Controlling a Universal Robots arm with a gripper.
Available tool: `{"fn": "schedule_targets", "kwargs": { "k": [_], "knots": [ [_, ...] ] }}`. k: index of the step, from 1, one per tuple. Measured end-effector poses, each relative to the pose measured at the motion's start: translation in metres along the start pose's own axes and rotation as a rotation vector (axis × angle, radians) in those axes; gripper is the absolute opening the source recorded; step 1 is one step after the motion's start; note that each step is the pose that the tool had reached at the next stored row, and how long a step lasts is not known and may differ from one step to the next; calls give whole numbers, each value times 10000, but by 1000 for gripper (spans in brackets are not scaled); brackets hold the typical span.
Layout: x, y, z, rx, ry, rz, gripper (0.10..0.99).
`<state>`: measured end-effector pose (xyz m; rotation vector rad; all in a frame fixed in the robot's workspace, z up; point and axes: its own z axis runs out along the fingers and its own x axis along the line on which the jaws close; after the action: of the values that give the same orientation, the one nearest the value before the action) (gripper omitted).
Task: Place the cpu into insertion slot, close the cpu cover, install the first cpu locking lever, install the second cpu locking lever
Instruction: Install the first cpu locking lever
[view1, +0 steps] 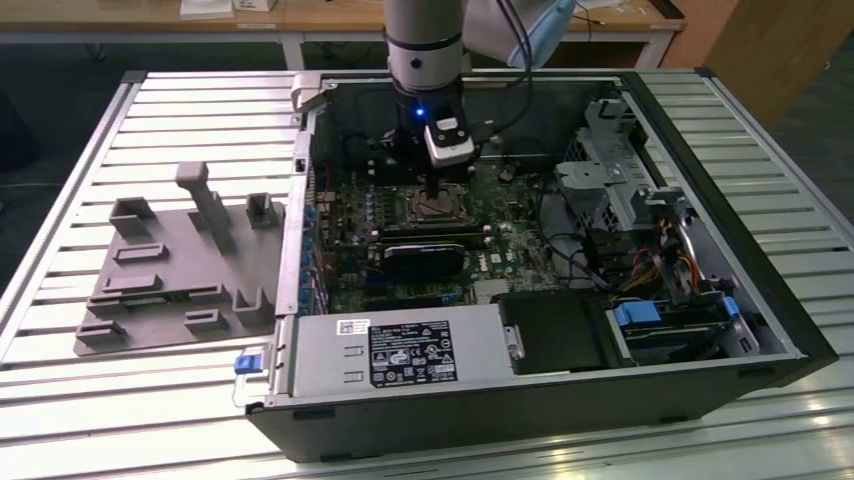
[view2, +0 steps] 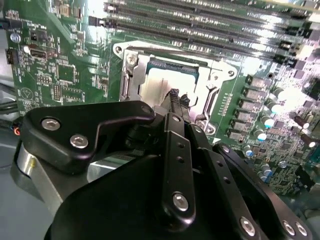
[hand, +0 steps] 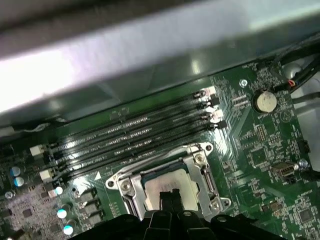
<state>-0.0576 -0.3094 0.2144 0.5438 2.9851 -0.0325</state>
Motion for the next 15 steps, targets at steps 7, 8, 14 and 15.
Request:
{"fn": "schedule_targets", "kwargs": {
  "k": [7, 8, 14, 15],
  "knots": [
    [-35, -22, 7, -30, 2, -277, 102],
    [-39, -21, 7, -40, 1, -370, 102],
    [-44, -20, 2, -78, 1, -735, 102],
    [-45, -20, -10, -79, 1, -735, 102]
  ]
}}
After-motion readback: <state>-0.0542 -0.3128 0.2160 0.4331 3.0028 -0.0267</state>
